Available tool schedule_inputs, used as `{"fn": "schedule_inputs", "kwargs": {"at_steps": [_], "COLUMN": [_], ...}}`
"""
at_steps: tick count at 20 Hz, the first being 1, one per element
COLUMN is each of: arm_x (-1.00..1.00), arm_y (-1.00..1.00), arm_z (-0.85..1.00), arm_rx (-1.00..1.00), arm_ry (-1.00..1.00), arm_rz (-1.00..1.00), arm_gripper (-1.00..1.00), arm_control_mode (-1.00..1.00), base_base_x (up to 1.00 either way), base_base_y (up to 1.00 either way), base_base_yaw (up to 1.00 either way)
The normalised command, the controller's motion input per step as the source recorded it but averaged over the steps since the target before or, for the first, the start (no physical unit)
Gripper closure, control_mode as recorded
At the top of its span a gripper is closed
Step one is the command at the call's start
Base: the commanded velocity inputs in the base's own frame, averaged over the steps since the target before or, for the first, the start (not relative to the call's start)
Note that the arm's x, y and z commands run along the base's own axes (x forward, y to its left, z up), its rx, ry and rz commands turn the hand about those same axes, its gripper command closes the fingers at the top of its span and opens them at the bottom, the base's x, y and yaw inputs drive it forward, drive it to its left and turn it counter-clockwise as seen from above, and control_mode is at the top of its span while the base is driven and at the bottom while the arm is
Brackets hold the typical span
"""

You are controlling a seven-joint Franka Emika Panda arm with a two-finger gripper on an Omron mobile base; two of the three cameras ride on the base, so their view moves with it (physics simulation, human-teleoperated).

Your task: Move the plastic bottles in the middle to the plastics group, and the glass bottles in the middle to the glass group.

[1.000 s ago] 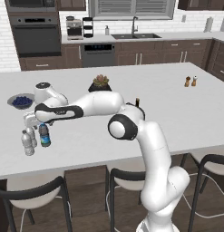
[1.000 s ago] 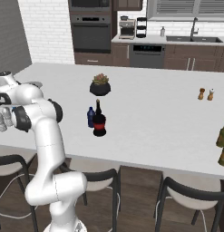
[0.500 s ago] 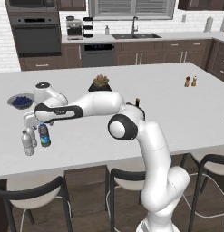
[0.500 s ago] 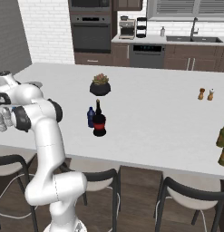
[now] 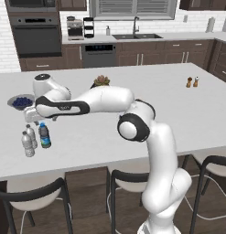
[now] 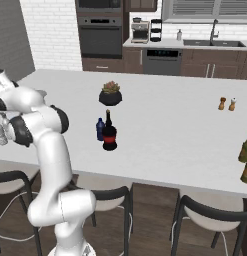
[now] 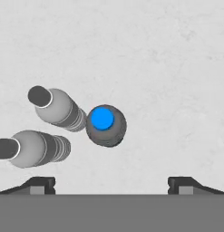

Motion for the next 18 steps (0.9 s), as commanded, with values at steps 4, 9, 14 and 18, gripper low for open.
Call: {"fn": "schedule_inputs", "kwargs": {"at_steps": [4, 9, 14, 18], "arm_x": [-0.76, -0.84, -0.77, -0.73], "arm_y": [-0.53, -0.72, -0.94, -1.0], "arm_z": [0.18, 0.0, 0.0, 0.0], "arm_rx": [0.09, 0.13, 0.14, 0.17], "arm_ry": [-0.01, 0.0, 0.0, 0.0], "arm_rz": [-0.06, -0.09, -0.12, -0.14], "arm_gripper": [-1.0, -1.0, -1.0, -1.0], "arm_control_mode": [-1.0, -1.0, -1.0, -1.0], "base_base_x": [0.0, 0.0, 0.0, 0.0], "base_base_y": [0.0, 0.0, 0.0, 0.0], "base_base_yaw": [0.0, 0.0, 0.0, 0.0]}}
